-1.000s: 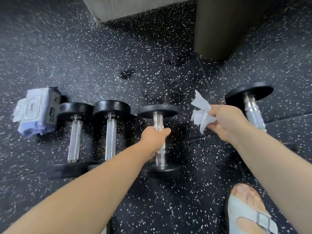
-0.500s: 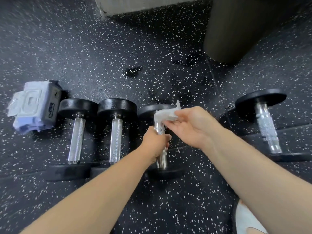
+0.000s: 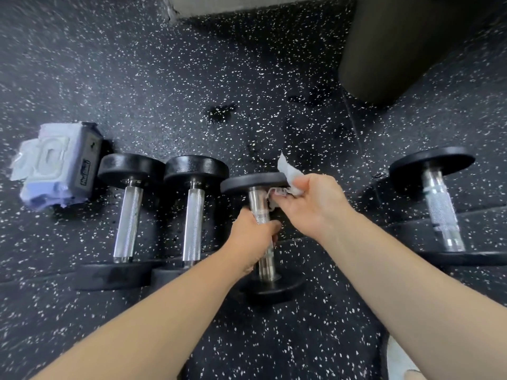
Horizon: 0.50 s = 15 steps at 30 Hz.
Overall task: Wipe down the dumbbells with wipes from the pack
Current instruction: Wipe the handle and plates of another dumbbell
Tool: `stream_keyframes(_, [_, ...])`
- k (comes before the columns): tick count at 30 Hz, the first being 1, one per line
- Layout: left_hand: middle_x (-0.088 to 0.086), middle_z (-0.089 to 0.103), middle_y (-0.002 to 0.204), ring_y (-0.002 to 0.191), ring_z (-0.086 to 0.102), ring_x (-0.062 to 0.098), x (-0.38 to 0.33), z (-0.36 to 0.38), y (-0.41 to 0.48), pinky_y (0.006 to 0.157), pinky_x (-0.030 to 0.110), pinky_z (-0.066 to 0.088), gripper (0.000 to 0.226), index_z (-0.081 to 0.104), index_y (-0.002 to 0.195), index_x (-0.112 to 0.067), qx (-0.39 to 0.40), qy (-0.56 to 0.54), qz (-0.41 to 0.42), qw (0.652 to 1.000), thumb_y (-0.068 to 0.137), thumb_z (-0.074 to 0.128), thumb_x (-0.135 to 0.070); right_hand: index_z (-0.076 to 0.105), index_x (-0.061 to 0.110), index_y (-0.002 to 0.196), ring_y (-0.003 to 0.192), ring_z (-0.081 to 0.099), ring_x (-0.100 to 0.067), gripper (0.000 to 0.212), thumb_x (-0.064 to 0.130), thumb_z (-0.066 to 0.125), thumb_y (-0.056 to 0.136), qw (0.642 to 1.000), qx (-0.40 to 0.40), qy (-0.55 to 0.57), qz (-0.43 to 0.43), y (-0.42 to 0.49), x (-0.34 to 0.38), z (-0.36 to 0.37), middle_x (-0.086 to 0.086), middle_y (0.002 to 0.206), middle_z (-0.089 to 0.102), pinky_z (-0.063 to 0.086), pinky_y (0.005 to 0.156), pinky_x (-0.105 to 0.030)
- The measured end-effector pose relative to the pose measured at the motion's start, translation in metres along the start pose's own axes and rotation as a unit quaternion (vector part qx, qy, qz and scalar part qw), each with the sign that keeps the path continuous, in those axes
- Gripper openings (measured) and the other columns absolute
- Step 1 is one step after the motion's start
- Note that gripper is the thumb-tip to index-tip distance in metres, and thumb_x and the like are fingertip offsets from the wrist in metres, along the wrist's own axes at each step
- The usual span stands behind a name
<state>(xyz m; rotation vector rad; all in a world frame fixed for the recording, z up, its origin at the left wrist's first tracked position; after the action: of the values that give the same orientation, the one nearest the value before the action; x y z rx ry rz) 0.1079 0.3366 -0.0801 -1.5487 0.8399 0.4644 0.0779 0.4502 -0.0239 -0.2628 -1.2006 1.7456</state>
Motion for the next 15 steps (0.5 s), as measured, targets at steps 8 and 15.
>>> stream_keyframes(8, [0.009,0.056,0.075,0.065,0.057,0.021,-0.002,0.000,-0.008,0.071,0.043,0.054,0.024,0.050,0.097,-0.009,0.047,-0.023,0.007,0.999,0.081,0.067,-0.003,0.048,-0.006,0.125,0.111,0.060,-0.033,0.030,0.007,0.040,0.099,1.000,-0.012,0.006,0.005,0.002,-0.001,-0.003,-0.024,0.128,0.056,0.048,0.099,-0.045])
stream_keyframes(15, [0.009,0.055,0.067,0.056,0.054,0.019,-0.008,0.001,-0.013,0.061,0.036,0.049,0.024,0.050,0.088,-0.011,0.072,-0.066,-0.003,0.995,0.080,0.065,0.006,0.051,-0.003,0.121,0.099,0.063,-0.030,0.032,0.019,0.042,0.100,0.999,-0.038,-0.011,0.034,0.013,-0.001,-0.012,-0.021,0.116,0.061,0.059,0.073,-0.036])
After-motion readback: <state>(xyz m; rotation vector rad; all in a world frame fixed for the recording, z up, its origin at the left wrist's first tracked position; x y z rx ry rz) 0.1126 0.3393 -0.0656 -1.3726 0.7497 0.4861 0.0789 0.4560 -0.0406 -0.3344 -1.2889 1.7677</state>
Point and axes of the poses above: each hand's wrist, its own y-axis towards the middle knuckle, its own z-axis out of the palm, x = y × z, the point moved 3 cm from there along y, towards the middle knuckle
